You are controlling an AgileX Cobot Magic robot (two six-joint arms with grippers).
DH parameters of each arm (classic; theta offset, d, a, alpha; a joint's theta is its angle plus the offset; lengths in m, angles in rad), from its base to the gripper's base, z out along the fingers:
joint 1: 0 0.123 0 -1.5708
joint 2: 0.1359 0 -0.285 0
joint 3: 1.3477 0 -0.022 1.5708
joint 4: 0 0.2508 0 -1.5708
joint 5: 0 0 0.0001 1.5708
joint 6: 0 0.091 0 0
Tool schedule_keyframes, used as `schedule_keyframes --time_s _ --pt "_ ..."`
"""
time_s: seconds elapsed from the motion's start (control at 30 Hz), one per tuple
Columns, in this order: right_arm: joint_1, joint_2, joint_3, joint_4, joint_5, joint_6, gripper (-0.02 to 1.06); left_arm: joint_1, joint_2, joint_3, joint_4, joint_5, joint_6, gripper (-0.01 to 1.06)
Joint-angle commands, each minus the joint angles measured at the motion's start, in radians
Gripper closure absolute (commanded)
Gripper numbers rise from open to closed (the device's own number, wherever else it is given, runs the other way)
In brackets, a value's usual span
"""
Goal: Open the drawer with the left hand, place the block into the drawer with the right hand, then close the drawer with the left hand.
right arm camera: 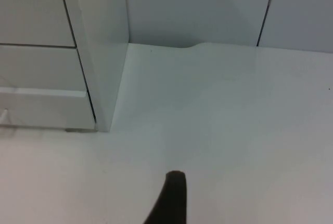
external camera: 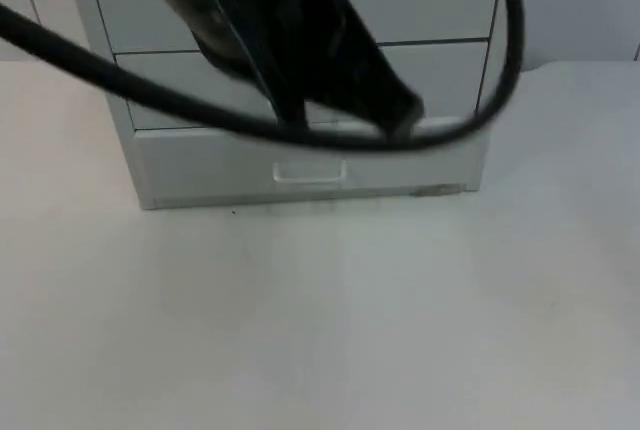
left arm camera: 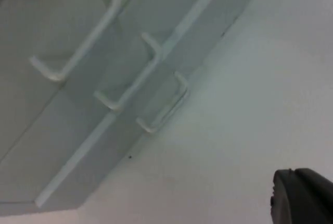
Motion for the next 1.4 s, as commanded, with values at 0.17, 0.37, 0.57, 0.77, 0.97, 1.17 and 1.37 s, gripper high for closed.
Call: schedule_keyframes --time_s 0.17,0.37,0.57,0.77,0.97,1.17,1.37 --pt "-0.008 -0.005 0.003 0.001 -0.01 0.004 0.3 -0.003 -0.232 0.015 -0.126 -0.01 0.089 1.05" --pt "-0.008 -0.007 0.003 0.048 -0.01 0.002 0.3 -0.003 -0.45 0.116 -0.128 -0.041 0.089 1.05" --pt "-0.005 -0.083 0.003 0.115 0.0 -0.085 0.3 -0.003 -0.647 0.257 -0.125 -0.047 0.088 1.05" --pt "-0.005 -0.244 0.003 0.205 0.108 -0.155 0.3 -0.003 -0.851 0.397 -0.136 -0.045 0.07 1.05" --pt "-0.005 -0.397 0.003 0.223 0.224 -0.188 0.3 -0.003 -1.047 0.489 -0.147 -0.017 0.058 1.05" --pt "-0.005 -0.507 0.003 0.342 0.38 -0.317 0.3 -0.003 -1.224 0.513 -0.173 0.139 0.058 1.05" --pt "-0.005 -0.547 0.003 0.345 0.469 -0.331 0.3 -0.003 -1.347 0.513 -0.174 0.253 0.109 1.05"
